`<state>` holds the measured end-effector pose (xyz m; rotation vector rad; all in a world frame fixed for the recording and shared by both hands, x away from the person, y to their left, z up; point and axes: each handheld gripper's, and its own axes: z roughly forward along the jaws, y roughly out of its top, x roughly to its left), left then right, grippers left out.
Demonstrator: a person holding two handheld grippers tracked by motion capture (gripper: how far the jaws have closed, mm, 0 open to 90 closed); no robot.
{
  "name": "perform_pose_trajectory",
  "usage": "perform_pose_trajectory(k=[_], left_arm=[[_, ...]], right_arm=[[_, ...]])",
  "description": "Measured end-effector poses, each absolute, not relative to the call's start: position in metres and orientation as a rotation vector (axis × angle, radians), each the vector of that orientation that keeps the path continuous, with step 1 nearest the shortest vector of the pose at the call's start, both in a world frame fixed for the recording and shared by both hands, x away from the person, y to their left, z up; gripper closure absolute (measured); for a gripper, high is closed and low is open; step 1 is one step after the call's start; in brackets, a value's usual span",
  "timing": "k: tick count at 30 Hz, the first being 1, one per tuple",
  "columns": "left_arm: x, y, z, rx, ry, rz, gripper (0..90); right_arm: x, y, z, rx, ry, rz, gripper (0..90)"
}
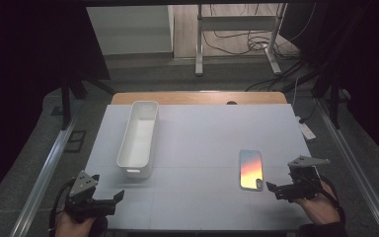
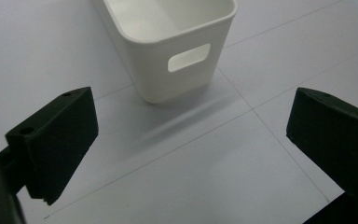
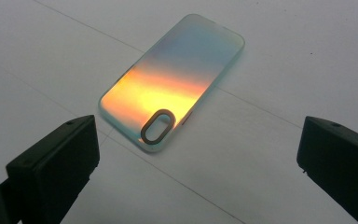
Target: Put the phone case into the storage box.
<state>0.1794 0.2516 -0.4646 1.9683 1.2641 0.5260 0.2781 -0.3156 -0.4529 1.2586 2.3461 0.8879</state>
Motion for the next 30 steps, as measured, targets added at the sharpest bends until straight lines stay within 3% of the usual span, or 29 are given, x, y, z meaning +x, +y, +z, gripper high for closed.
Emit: perform_pose_trajectory(k=[30], left_arm=[[0.18, 0.252, -0.465, 1.972, 1.259, 0.518, 2.8]], right_arm=[[0.318, -0.299, -0.455, 1.224, 2.372, 0.856, 0.0]])
